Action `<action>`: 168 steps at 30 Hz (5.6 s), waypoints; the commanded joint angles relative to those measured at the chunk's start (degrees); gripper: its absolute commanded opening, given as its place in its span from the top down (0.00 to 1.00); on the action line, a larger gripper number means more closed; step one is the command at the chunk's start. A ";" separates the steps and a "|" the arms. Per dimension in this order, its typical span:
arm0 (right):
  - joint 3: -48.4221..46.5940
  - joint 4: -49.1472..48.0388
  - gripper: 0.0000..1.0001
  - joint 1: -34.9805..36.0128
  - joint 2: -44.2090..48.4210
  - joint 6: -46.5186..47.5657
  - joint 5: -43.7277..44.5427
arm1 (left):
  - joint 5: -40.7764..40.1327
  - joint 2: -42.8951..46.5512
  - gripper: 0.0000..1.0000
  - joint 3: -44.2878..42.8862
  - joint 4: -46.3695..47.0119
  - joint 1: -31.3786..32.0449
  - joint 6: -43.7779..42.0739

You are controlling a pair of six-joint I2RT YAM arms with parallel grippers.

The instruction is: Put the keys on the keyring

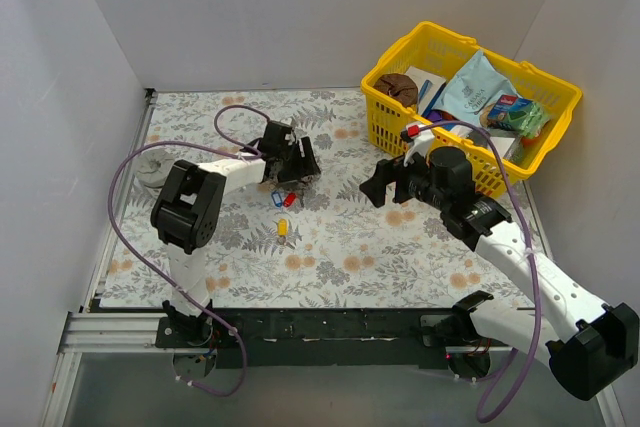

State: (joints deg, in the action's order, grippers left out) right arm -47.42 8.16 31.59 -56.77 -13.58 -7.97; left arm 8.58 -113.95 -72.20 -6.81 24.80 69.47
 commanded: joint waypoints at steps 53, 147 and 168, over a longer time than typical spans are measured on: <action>-24.74 2.56 0.55 14.90 -54.85 5.32 0.93 | 14.80 42.58 0.10 33.18 -12.71 -12.58 7.70; 4.18 -2.01 0.27 4.27 -16.62 -1.97 -2.22 | -3.92 17.79 0.90 16.22 -14.37 14.31 8.05; 2.07 -2.36 0.27 6.20 -19.96 -0.74 -3.11 | -6.38 33.18 0.38 20.88 -12.44 16.16 6.64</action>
State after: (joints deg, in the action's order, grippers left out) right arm -43.33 7.14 37.41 -76.44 -15.05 -10.72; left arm 3.95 -84.18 -51.55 -21.47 40.69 76.34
